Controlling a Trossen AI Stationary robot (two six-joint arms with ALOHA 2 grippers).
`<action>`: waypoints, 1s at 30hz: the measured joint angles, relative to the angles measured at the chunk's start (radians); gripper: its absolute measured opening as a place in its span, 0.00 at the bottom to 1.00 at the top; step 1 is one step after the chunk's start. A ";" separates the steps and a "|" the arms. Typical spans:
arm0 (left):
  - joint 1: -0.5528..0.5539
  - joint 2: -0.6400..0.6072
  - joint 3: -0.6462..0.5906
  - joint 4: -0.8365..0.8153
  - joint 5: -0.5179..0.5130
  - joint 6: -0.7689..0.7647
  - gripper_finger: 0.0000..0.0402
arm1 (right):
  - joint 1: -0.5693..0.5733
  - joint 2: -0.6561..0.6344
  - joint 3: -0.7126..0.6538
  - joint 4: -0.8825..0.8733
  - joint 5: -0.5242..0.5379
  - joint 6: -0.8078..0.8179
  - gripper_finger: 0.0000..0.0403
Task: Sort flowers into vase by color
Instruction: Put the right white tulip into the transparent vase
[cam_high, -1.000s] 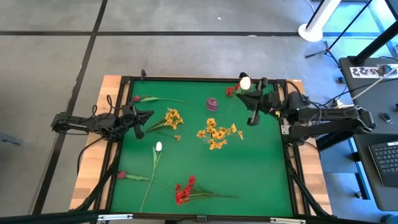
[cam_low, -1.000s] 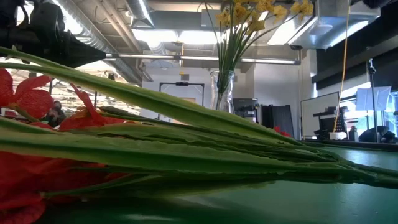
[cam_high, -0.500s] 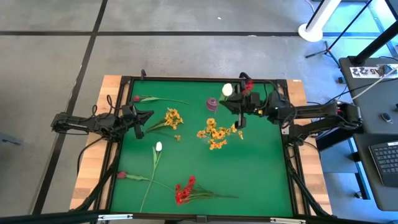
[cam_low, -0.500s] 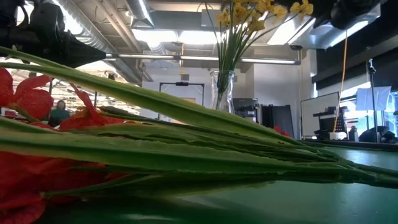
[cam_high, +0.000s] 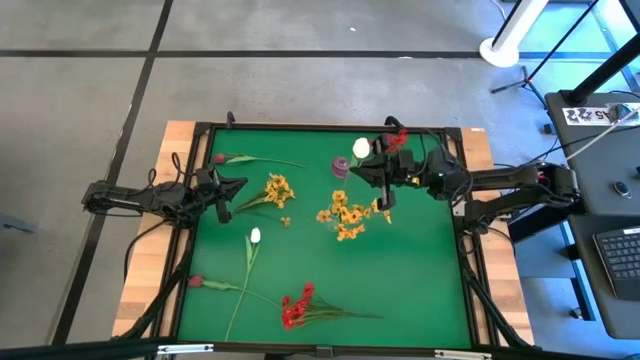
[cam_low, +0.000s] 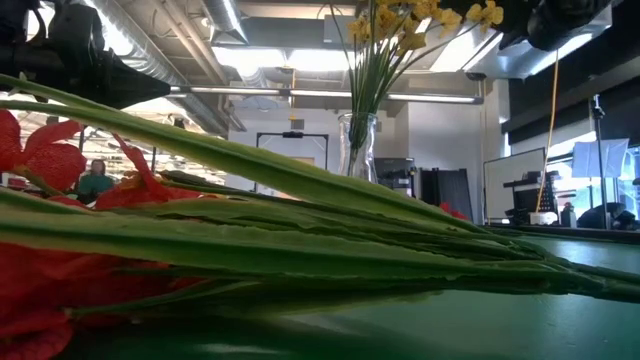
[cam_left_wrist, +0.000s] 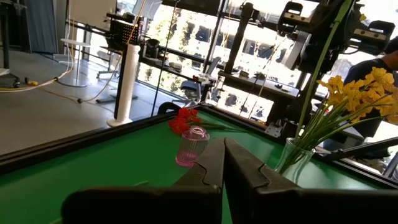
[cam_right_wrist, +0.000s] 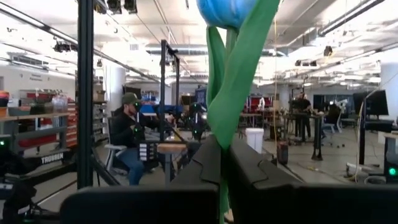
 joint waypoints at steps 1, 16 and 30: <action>0.000 0.000 0.000 0.000 0.000 0.000 0.00 | 0.000 0.009 0.000 0.006 0.000 0.000 0.01; 0.000 0.000 0.000 -0.001 0.000 0.000 0.00 | 0.000 0.044 0.000 -0.086 -0.005 0.002 0.01; 0.000 0.000 0.000 -0.004 0.000 0.000 0.00 | 0.000 0.044 0.000 -0.168 0.012 0.027 0.01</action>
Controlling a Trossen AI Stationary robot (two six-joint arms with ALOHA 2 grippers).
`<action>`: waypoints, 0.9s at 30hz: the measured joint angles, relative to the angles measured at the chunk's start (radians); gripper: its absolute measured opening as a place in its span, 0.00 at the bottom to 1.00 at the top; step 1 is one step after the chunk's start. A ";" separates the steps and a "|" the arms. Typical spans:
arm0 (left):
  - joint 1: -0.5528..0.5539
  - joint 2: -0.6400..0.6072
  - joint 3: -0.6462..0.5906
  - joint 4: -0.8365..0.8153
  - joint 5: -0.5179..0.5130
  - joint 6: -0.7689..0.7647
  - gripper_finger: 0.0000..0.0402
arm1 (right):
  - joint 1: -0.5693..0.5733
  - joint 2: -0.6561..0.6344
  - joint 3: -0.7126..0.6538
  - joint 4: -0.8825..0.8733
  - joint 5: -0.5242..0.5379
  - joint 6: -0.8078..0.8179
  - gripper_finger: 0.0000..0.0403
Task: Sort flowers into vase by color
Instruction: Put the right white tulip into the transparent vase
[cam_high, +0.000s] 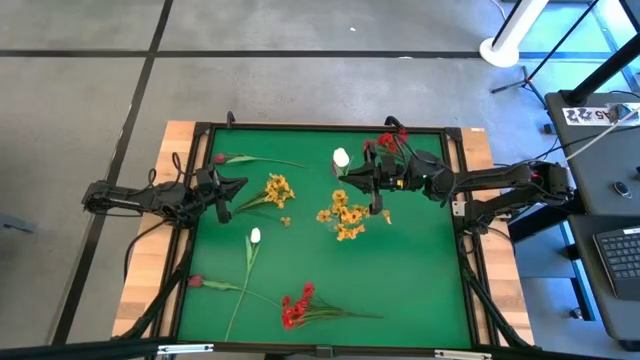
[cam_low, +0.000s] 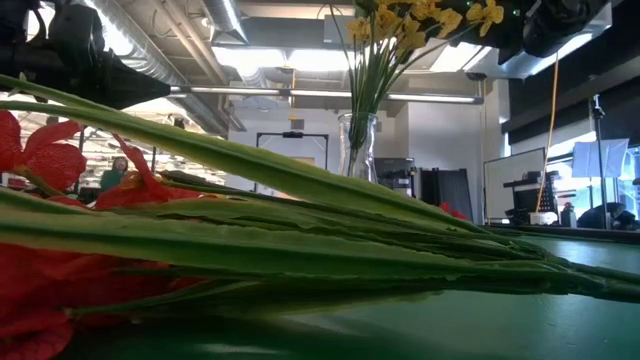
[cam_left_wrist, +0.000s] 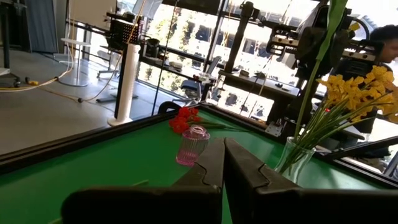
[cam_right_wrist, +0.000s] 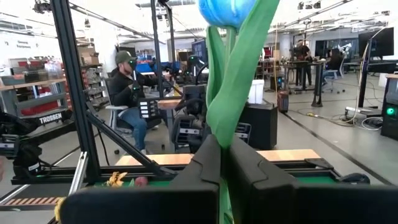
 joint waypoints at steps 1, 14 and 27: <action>0.000 0.000 0.000 -0.002 0.000 0.000 0.00 | 0.000 0.000 0.000 -0.002 0.000 0.000 0.01; 0.000 0.000 0.000 -0.018 0.000 -0.006 0.00 | 0.000 0.000 0.000 -0.172 -0.007 0.008 0.09; 0.000 0.000 0.000 -0.018 0.000 -0.007 0.00 | 0.000 -0.035 0.000 -0.182 -0.017 0.004 0.55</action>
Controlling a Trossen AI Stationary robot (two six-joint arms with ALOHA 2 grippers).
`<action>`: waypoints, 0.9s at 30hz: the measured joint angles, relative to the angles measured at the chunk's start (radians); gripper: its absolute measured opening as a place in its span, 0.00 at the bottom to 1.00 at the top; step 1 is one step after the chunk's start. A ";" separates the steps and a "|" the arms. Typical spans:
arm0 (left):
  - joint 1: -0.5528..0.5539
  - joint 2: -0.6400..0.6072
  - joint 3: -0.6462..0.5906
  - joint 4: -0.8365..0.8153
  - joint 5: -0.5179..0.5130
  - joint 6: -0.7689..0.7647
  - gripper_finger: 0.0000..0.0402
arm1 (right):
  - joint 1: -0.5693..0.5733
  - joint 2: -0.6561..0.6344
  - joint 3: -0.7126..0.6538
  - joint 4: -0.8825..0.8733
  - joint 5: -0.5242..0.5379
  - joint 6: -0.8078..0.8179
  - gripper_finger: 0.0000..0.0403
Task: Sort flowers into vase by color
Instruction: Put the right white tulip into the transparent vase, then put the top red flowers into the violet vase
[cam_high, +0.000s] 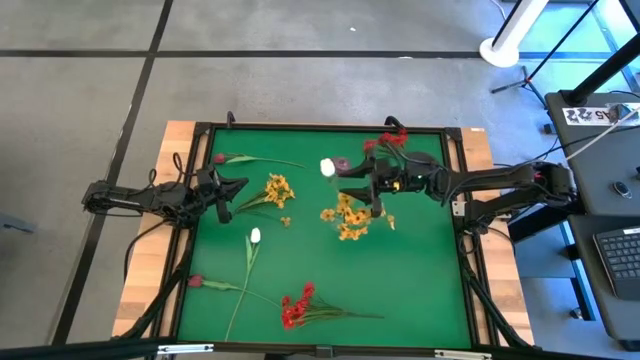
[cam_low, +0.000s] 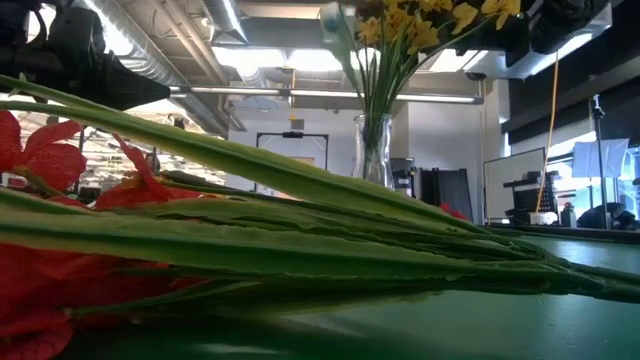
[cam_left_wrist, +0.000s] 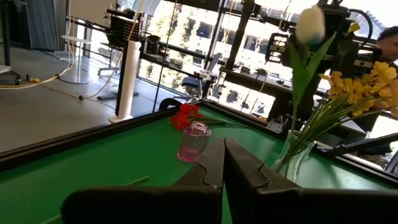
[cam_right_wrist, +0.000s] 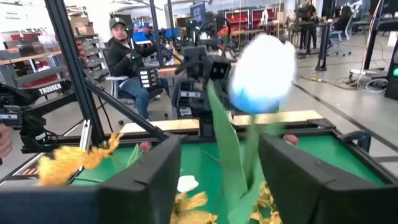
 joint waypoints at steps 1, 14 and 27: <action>0.000 0.000 0.000 0.000 0.000 0.000 0.00 | 0.000 -0.012 0.000 -0.005 0.000 -0.003 0.56; 0.000 0.000 0.000 0.000 0.000 -0.031 0.00 | 0.000 -0.293 0.000 -0.272 0.177 -0.057 0.65; 0.052 0.001 0.039 0.013 0.024 -0.017 0.00 | -0.145 -0.410 0.000 -0.697 0.762 0.004 0.65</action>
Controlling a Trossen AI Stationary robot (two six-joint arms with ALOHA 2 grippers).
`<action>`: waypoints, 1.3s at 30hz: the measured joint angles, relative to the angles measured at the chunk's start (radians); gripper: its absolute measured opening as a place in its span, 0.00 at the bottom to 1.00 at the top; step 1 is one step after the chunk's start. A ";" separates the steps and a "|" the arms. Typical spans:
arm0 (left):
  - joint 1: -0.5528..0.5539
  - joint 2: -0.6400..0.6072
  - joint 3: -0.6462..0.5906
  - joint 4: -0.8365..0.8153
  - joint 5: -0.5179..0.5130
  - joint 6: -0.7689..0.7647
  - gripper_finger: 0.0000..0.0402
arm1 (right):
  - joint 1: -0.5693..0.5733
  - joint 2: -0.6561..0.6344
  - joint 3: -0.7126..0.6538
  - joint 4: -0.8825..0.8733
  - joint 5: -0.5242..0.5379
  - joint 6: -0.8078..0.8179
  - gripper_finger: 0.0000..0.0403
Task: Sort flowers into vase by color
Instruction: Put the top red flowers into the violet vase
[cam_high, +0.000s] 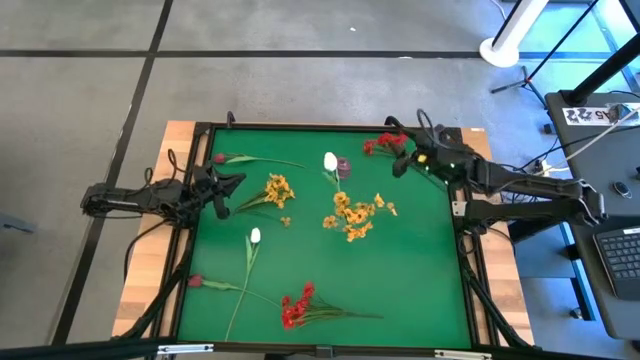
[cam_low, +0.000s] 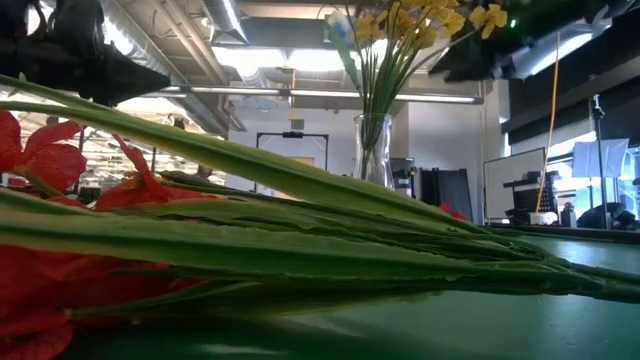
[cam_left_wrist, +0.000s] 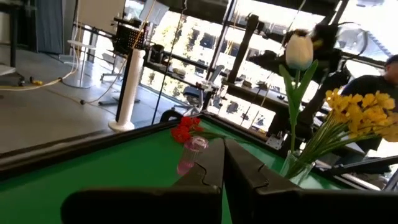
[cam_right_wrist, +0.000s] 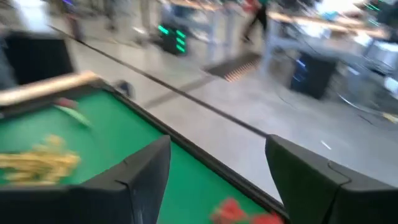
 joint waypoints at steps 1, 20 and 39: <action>0.008 0.002 0.008 0.001 0.006 0.002 0.00 | -0.028 0.009 0.000 -0.032 0.000 0.013 0.65; 0.124 0.328 0.169 -0.063 0.033 0.047 0.07 | -0.474 0.354 0.000 -0.302 -0.387 -0.011 0.65; 0.139 0.395 0.181 -0.058 0.075 -0.068 0.38 | -0.619 0.525 0.000 -0.452 -0.475 -0.068 0.65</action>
